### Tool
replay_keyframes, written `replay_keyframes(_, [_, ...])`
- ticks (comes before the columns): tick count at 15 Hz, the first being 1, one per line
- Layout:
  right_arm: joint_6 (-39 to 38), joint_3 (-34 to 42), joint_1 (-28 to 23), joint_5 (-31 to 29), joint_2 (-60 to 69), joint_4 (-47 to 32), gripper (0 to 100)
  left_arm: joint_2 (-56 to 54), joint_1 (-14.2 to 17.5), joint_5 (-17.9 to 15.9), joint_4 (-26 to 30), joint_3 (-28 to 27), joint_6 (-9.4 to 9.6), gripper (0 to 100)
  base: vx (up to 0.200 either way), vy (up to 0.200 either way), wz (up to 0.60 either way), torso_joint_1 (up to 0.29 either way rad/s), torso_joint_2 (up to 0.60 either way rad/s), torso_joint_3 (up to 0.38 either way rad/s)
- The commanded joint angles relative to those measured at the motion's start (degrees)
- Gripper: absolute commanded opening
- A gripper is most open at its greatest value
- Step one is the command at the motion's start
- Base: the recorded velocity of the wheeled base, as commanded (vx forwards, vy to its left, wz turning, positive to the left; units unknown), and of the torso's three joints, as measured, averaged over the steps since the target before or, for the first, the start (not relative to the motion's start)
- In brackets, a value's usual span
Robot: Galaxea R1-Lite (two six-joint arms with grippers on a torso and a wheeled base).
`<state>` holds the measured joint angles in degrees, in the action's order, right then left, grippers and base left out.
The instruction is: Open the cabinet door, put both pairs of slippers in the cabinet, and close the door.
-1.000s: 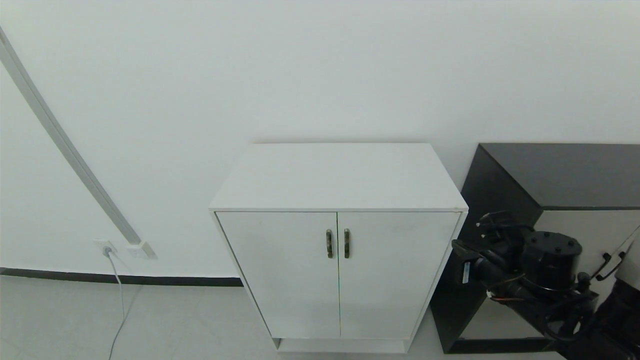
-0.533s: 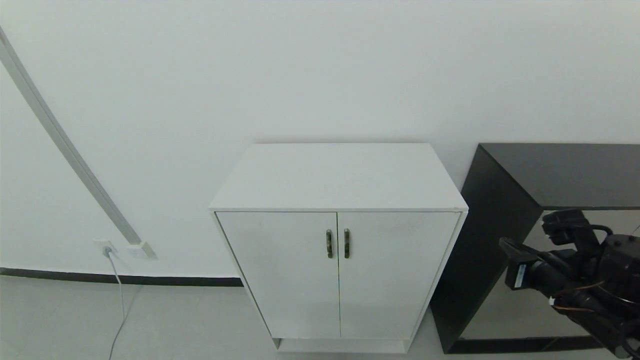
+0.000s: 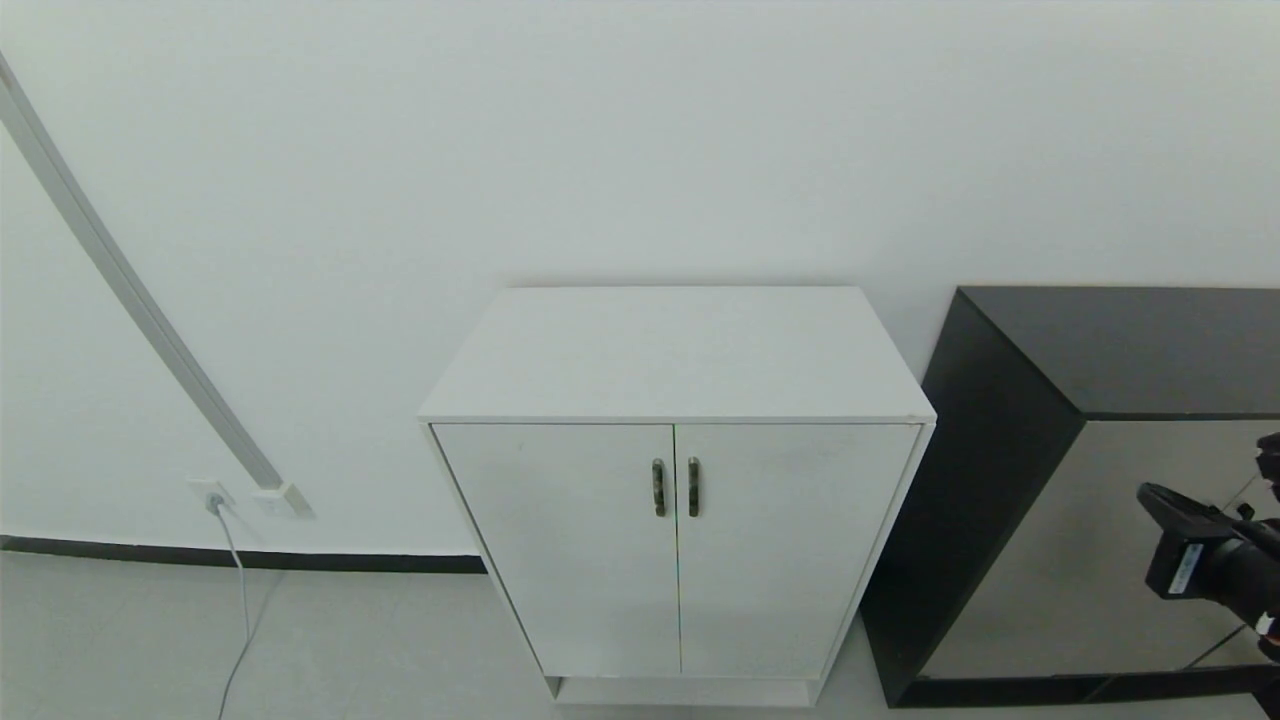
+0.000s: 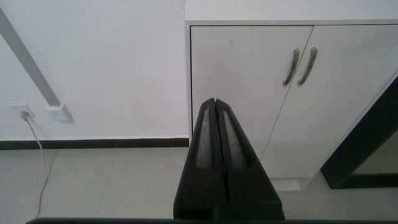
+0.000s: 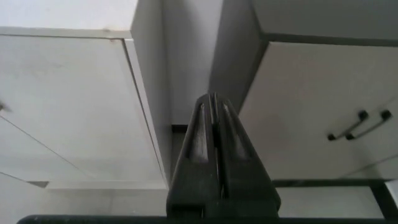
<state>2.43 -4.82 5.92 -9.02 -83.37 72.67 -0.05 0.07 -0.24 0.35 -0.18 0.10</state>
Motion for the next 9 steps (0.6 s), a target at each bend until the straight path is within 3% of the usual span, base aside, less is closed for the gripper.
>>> replay_keyframes(1, [0.12, 0.07, -0.74, 0.23, 10.25, -7.01, 0, 0.05, 0.01, -0.02, 0.00, 0.01, -0.01, 0, 0.000, 0.000, 0.00, 0.000, 0.00, 0.000])
replay_keyframes(5, [0.12, -1.69, -0.74, 2.34, 28.26, -28.28, 0, 0.05, 0.01, -0.02, 0.00, 0.01, -0.01, 0, 0.000, 0.000, 0.00, 0.000, 0.00, 0.000])
replay_keyframes(9, [0.04, -8.37, -0.65, 5.94, 42.85, -52.54, 0, 0.05, 0.01, -0.02, 0.00, 0.01, -0.01, 0, 0.000, 0.000, 0.00, 0.000, 0.00, 0.000])
